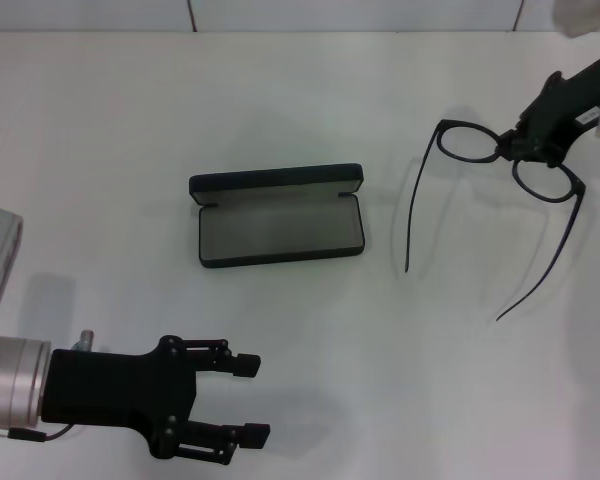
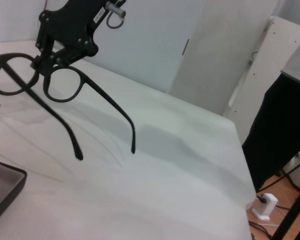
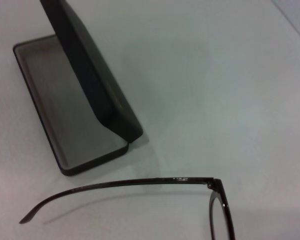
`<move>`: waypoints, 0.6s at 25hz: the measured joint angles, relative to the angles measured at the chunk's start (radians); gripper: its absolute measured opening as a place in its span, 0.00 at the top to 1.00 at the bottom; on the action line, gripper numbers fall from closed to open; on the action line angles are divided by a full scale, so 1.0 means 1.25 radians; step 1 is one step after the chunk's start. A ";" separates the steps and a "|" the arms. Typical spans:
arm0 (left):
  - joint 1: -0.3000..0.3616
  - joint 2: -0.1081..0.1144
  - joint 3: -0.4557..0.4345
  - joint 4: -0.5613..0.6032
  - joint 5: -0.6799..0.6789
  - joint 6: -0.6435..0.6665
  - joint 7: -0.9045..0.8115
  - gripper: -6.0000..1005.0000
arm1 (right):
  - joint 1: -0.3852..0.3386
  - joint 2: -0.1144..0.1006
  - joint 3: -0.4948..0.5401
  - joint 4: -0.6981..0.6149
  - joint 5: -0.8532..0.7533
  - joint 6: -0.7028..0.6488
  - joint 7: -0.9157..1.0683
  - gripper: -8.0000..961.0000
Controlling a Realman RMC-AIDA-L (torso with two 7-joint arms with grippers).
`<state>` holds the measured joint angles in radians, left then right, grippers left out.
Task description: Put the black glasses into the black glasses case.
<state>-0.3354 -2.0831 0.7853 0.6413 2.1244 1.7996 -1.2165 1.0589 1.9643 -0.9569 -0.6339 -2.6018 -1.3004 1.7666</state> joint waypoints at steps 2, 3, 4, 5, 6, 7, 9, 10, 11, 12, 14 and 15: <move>-0.002 0.000 0.000 0.000 -0.001 0.004 -0.005 0.20 | 0.000 -0.010 0.036 0.000 0.000 -0.030 0.000 0.94; -0.002 0.000 0.000 0.000 -0.002 0.008 -0.008 0.20 | -0.001 -0.016 0.056 0.000 0.000 -0.049 0.000 0.94; -0.002 0.000 -0.001 0.000 -0.005 0.011 -0.010 0.20 | -0.002 -0.022 0.072 -0.001 0.000 -0.065 0.001 0.94; -0.002 0.000 -0.002 0.002 -0.008 0.014 -0.015 0.20 | -0.004 -0.027 0.089 -0.004 0.000 -0.084 0.001 0.94; -0.002 0.000 -0.003 0.003 -0.010 0.018 -0.022 0.20 | -0.008 -0.029 0.095 -0.009 0.000 -0.097 0.003 0.94; -0.002 0.000 -0.004 0.005 -0.013 0.021 -0.028 0.20 | -0.012 -0.030 0.098 -0.014 0.000 -0.111 0.005 0.94; -0.003 0.000 -0.007 0.006 -0.020 0.026 -0.040 0.20 | -0.027 -0.029 0.100 -0.034 0.006 -0.131 0.014 0.94; -0.003 0.000 -0.008 0.006 -0.024 0.026 -0.044 0.20 | -0.036 -0.028 0.101 -0.043 0.017 -0.136 0.017 0.94; -0.003 0.001 -0.008 0.006 -0.032 0.026 -0.049 0.20 | -0.046 -0.026 0.101 -0.052 0.034 -0.139 0.019 0.94; -0.004 0.003 -0.009 0.006 -0.038 0.026 -0.052 0.20 | -0.055 -0.023 0.101 -0.058 0.055 -0.140 0.020 0.94; -0.003 0.008 -0.009 0.002 -0.057 0.026 -0.055 0.20 | -0.070 -0.017 0.099 -0.066 0.109 -0.145 0.020 0.94; -0.001 0.010 -0.012 0.001 -0.066 0.026 -0.055 0.20 | -0.079 -0.013 0.097 -0.071 0.133 -0.148 0.020 0.94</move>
<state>-0.3367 -2.0700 0.7708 0.6428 2.0425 1.8322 -1.2852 0.9606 1.9480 -0.8357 -0.7227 -2.4361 -1.4849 1.7912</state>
